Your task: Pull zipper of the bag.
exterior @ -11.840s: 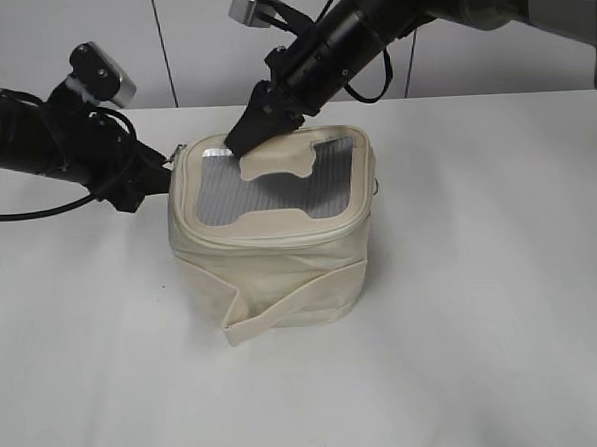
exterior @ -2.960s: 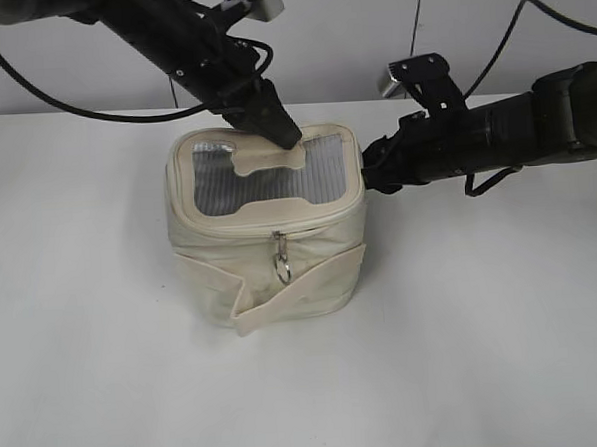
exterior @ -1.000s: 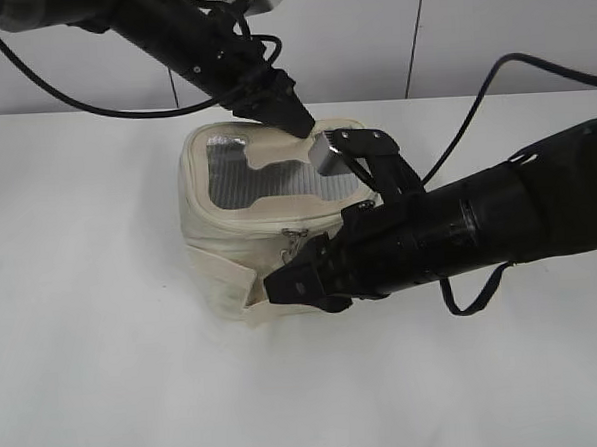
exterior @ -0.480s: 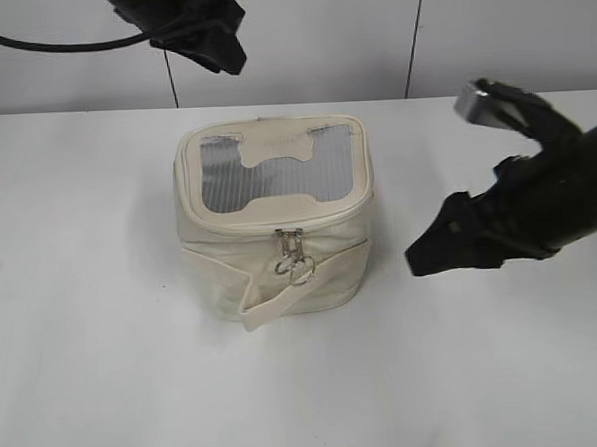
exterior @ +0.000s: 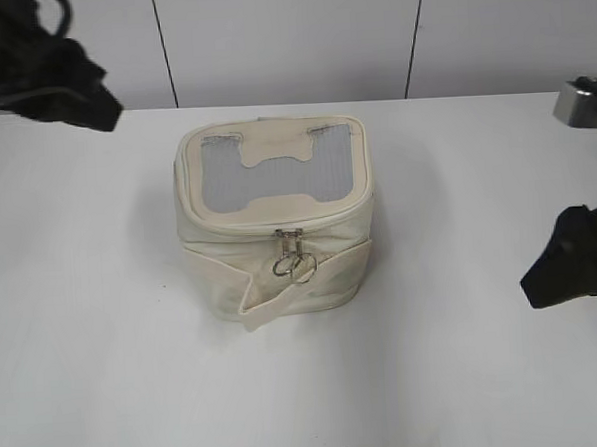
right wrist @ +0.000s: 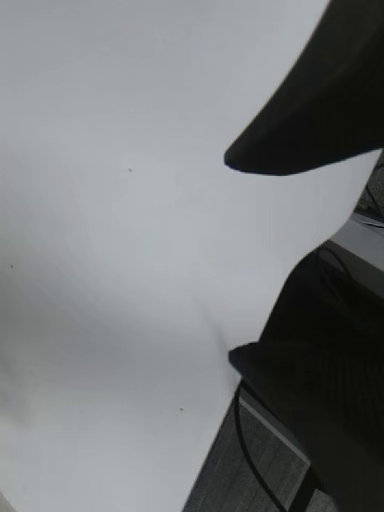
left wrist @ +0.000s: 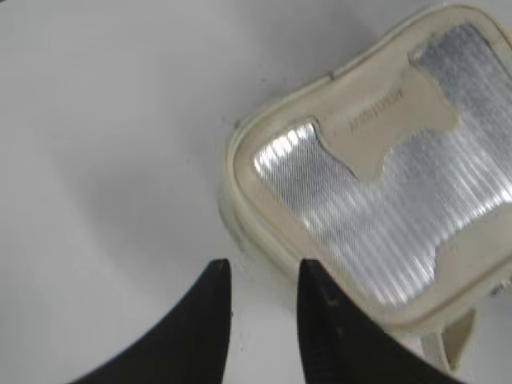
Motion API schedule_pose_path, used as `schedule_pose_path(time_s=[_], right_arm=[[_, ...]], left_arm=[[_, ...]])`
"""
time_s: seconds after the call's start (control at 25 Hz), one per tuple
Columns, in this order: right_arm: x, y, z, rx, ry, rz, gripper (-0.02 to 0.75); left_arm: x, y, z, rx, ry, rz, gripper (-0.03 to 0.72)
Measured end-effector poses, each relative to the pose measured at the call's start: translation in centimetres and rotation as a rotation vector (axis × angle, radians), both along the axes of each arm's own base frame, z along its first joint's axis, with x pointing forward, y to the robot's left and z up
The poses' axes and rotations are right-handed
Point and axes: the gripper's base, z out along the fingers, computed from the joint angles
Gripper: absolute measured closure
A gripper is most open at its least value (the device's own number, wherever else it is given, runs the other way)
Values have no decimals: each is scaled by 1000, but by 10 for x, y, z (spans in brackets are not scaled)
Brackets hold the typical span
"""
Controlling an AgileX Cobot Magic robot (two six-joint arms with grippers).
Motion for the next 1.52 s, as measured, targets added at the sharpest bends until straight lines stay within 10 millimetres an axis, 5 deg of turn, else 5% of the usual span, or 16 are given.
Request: schedule_pose_path(time_s=[0.2,0.36,0.56,0.68,0.88,1.16,1.52], right_arm=[[-40,-8,31,8,-54,33,223],[-91,-23,51,-22,-138,27,223],[-160,-49,59,-74,-387,-56,224],[-194,-62,55,-88,-566,-96,224],[-231,-73,53,-49,-780,-147,237],[-226,-73,50,-48,-792,-170,316],[-222,-73,49,-46,-794,-185,330]], left_arm=[[-92,43,30,-100,-109,97,461],[-179,85,48,-211,-247,175,461],[-259,129,35,-236,-328,259,475],[-289,145,16,-240,-369,281,479],[-305,152,-17,-242,-369,282,479],[-294,147,-19,-244,-470,236,479],[-294,147,-18,-244,-478,233,479]])
